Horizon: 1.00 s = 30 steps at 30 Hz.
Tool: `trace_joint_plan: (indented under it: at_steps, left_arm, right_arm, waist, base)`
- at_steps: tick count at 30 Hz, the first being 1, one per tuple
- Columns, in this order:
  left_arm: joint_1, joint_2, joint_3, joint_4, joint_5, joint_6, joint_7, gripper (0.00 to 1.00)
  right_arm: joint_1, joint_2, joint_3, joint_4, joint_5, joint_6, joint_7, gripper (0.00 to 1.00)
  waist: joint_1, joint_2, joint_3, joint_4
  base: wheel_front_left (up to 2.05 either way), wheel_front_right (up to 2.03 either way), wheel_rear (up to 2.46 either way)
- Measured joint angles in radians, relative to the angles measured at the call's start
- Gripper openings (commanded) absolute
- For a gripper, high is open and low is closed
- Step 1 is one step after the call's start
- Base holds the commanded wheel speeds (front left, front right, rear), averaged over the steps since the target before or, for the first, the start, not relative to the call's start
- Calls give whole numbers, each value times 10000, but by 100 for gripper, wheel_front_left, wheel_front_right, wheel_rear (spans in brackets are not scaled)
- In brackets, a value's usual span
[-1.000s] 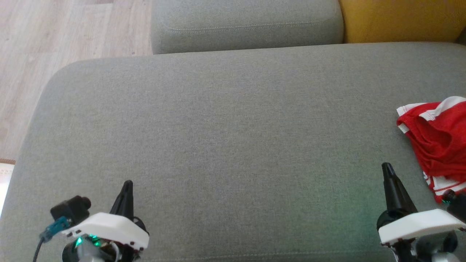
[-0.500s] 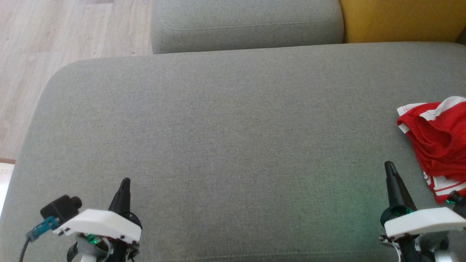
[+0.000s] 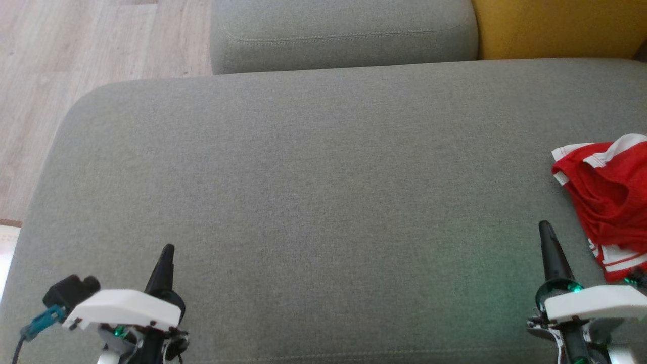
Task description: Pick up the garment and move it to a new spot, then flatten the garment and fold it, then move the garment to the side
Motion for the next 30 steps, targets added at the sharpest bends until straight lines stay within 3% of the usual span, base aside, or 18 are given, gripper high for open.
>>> trace_joint_plan:
  at_steps: [30]
  left_arm:
    - [-346, -610, 1373, 456, -3089, -1139, 731, 0]
  right_arm:
    - [-676, -27, -255, 1001, 3584, 0, -13, 0]
  waist:
    - [0, 0, 12, 22]
  base:
    - [0, 0, 0]
